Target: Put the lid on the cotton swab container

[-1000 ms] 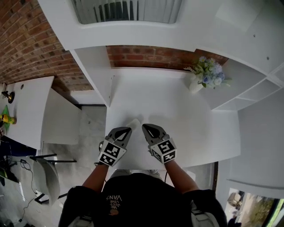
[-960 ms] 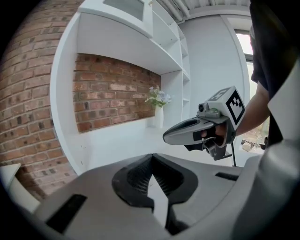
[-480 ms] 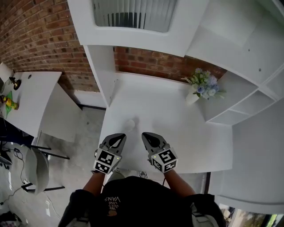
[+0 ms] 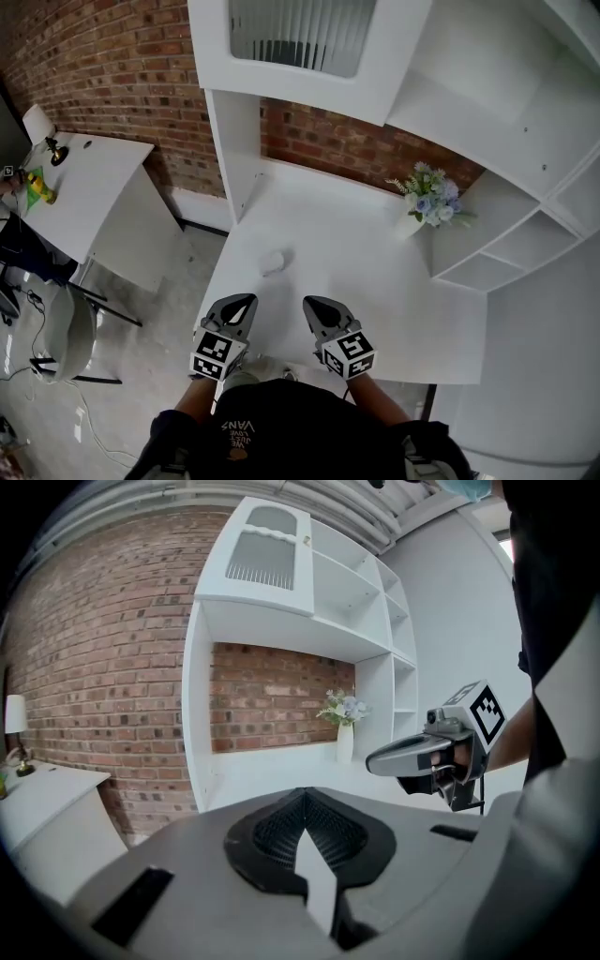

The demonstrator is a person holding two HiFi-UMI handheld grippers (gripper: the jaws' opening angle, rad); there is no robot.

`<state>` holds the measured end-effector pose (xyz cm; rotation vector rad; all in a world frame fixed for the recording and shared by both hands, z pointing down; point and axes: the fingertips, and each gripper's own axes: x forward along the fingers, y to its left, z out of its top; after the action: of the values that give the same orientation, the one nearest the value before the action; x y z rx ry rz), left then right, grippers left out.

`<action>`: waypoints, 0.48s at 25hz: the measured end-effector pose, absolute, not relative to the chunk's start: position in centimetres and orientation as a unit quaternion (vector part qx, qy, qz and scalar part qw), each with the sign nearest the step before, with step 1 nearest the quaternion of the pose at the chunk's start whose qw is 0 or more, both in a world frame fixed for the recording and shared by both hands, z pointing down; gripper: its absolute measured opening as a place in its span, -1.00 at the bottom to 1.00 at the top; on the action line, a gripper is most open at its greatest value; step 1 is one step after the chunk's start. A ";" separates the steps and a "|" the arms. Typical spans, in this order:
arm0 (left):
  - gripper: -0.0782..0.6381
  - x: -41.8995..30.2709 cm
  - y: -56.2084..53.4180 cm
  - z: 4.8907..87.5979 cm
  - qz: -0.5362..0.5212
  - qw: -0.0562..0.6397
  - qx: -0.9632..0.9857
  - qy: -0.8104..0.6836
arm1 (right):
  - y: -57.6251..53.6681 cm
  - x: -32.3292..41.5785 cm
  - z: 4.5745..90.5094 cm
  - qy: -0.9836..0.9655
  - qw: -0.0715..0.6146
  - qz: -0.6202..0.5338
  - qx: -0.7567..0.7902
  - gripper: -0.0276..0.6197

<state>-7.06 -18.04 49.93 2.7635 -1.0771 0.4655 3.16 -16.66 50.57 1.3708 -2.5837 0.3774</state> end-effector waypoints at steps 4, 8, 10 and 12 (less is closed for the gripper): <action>-0.76 -7.3 -16.0 49.2 0.142 0.068 0.910 -0.384 | -14.7 3.4 50.5 -0.881 0.099 0.127 0.446 -0.91; -0.76 -7.5 -14.1 48.9 0.134 0.070 0.902 -0.405 | -13.1 3.8 50.2 -0.886 0.098 0.124 0.435 -0.91; -0.76 -7.5 -13.0 49.0 0.136 0.073 0.899 -0.410 | -12.2 4.0 49.9 -0.888 0.098 0.123 0.432 -0.91; -0.76 -7.5 -12.0 49.2 0.134 0.076 0.894 -0.420 | -11.4 4.2 49.8 -0.890 0.096 0.123 0.428 -0.91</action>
<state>-7.45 -12.04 49.17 2.6824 -1.2588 0.4017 4.21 -11.42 49.76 1.2681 -2.6373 0.3651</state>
